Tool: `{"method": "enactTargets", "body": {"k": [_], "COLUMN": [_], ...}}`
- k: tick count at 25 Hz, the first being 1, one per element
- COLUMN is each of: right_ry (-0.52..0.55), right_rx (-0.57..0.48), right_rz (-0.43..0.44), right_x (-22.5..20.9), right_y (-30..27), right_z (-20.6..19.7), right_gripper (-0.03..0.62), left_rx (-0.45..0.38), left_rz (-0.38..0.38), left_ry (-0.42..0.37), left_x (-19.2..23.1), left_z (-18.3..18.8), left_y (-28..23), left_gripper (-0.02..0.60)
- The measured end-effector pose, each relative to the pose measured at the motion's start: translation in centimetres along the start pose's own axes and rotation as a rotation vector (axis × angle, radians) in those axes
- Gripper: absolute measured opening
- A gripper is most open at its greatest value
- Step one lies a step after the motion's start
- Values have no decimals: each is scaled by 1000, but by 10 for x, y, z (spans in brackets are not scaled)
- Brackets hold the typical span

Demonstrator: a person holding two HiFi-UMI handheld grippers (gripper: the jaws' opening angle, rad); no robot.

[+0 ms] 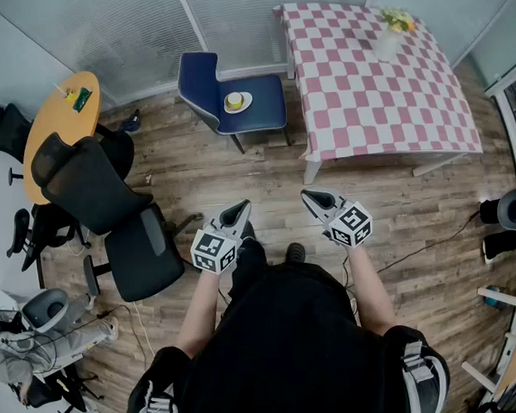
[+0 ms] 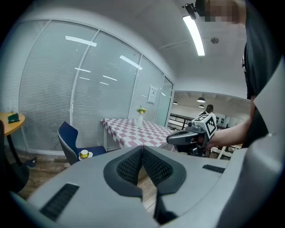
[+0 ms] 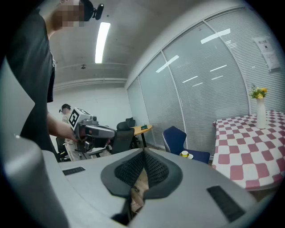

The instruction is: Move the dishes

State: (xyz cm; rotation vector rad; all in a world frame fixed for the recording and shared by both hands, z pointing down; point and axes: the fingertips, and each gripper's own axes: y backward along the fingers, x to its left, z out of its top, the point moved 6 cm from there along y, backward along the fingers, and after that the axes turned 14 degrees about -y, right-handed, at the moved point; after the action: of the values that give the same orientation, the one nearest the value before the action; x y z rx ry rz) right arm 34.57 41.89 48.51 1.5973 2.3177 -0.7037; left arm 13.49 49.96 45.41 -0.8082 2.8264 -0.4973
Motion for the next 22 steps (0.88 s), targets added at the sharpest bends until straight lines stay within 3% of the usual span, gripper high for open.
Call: {"method": "enactTargets", "body": {"k": [8,14,22], "right_ry": [-3,41,58], "right_rx": [9,32,-20], "right_rz": [10,-4,-6], "right_x": [15,23,23], "right_y": [38,43,47], "right_z": [-23,-27,-24], "right_gripper": [14,15,36], "left_rx": [-4,-15,-23], "left_rz": [34,65,86], "left_ry": [-2,24,28], "left_x": [-47,-53,-47], "left_z": [-2,-6,-8], "left_y": [21,34,42], "left_gripper": [21,21,21]}}
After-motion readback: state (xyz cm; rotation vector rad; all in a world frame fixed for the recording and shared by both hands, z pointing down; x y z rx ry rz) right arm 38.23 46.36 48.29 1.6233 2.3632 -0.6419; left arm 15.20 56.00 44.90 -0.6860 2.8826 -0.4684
